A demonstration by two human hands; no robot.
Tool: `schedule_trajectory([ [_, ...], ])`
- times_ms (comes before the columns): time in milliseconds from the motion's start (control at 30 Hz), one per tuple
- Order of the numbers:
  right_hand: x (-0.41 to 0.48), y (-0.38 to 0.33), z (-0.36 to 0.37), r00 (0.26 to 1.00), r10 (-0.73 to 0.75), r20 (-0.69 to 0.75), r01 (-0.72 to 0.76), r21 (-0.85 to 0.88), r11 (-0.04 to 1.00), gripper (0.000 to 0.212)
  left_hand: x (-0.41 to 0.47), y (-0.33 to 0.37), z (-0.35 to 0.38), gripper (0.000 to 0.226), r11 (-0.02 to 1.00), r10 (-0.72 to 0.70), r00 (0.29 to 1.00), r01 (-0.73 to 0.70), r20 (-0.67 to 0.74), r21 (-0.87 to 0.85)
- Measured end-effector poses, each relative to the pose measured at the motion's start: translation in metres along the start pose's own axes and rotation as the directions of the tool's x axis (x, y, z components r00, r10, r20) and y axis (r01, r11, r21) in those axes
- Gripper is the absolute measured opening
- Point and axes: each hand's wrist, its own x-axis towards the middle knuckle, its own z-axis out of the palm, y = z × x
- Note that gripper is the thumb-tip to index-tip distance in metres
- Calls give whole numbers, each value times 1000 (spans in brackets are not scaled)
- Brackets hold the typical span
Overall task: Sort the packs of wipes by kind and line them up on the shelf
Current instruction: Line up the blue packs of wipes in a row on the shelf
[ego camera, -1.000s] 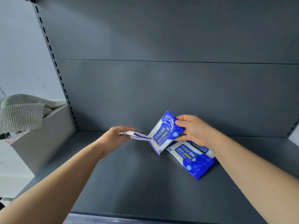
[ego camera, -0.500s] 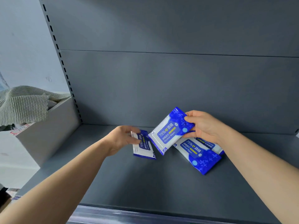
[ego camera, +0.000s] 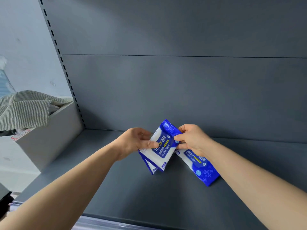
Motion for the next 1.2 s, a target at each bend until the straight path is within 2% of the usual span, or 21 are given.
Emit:
schedule_trajectory([
  [100, -2, 1, -5, 998, -13, 55, 13, 5, 1000, 18, 3, -6, 5, 33, 994, -11, 1000, 13, -25, 106],
  [167, -6, 1, -21, 997, -69, 46, 75, -157, 985, 20, 5, -10, 6, 32, 997, -17, 997, 23, -70, 77],
  [200, -9, 0, -32, 996, -87, 37, 94, -284, 954, 29, 5, -11, 6, 35, 998, -24, 996, 28, -86, 51],
  [267, -16, -1, -54, 998, -55, 7, 50, -562, 825, 59, 5, -12, 6, 40, 998, -38, 996, 41, -82, 43],
  [333, -26, 4, -70, 999, 50, -20, -49, -745, 665, 83, 3, -9, 6, 43, 996, -43, 997, 47, -58, 78],
  [400, -34, 11, -75, 992, 115, -43, -103, -808, 580, 86, 4, -6, 6, 47, 990, -20, 998, 27, -57, 138],
  [533, -39, 14, -78, 985, 147, -93, -163, -784, 598, 47, 5, 1, 1, 55, 940, 30, 995, 4, -96, 342],
  [633, -37, 16, -81, 991, 121, -60, -123, -767, 630, 52, 3, 4, -5, 33, 865, 30, 990, 43, -138, 500],
  [700, -36, 18, -83, 997, 73, -13, -58, -743, 667, 56, 4, 0, -10, 30, 868, 34, 984, 58, -176, 494],
  [833, -34, 15, -83, 997, 18, 78, 42, -695, 718, 49, 11, -9, -23, 32, 916, 2, 986, 64, -164, 395],
  [900, -29, 11, -79, 997, -26, 69, 65, -646, 761, 50, 18, -10, -31, 33, 893, 58, 983, 28, -176, 449],
  [1000, -16, 1, -63, 994, -110, 24, 104, -579, 809, 49, 30, -12, -45, 47, 849, 147, 959, 3, -242, 529],
  [1100, -2, -8, -41, 983, -182, -2, 146, -585, 798, 44, 45, -18, -55, 60, 899, 164, 925, 4, -344, 438],
  [1200, 11, -13, -17, 971, -237, -18, 173, -628, 759, 42, 62, -25, -61, 57, 938, 181, 888, -27, -423, 345],
])
